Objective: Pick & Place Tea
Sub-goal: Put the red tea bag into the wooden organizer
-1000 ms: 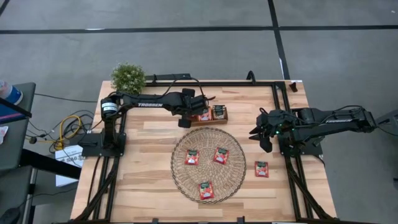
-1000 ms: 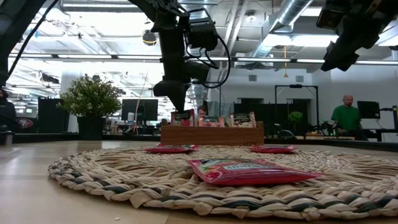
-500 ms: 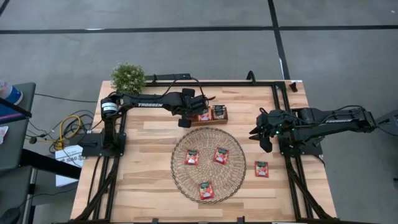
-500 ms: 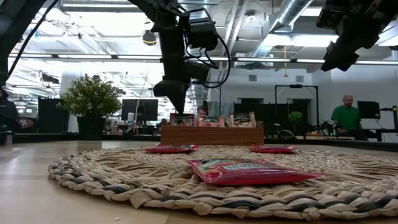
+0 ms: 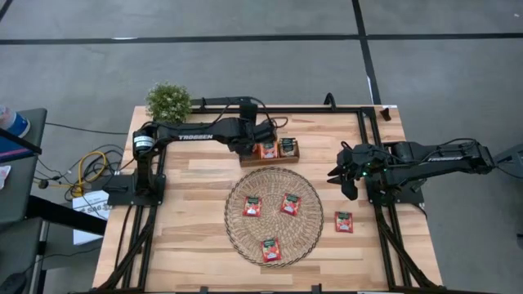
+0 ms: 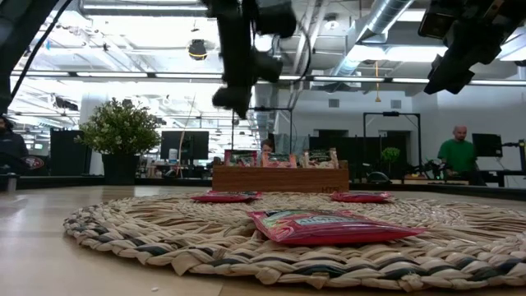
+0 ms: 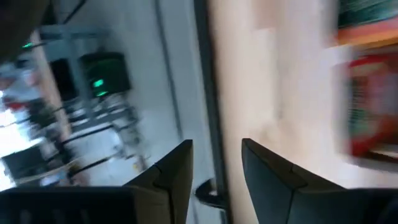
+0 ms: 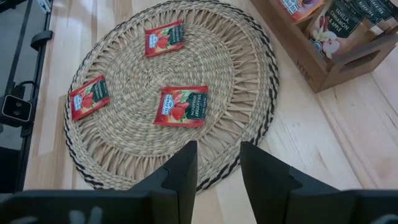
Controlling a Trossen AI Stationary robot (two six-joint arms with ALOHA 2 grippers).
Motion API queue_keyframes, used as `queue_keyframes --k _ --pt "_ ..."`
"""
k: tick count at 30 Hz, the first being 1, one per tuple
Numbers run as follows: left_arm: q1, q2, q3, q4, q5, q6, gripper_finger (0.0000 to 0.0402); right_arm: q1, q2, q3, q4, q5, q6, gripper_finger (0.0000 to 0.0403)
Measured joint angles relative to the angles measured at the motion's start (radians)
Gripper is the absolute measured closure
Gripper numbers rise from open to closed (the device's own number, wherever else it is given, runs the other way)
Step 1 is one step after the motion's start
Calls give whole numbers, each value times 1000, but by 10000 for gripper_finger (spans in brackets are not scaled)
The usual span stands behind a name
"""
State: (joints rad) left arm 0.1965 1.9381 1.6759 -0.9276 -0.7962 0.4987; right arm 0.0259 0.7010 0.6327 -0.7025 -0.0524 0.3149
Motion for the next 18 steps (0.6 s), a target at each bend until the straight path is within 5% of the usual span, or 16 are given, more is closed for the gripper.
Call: queue_keyframes --k 3,10,18 --pt "-56 -1 113 -171 145 -102 276 0 0 0 0 0 0 290" --pt "-159 -4 235 -321 730 -407 284 0 0 0 0 0 -6 290" --pt "-213 15 141 -264 796 -568 284 0 0 0 0 0 -28 290"
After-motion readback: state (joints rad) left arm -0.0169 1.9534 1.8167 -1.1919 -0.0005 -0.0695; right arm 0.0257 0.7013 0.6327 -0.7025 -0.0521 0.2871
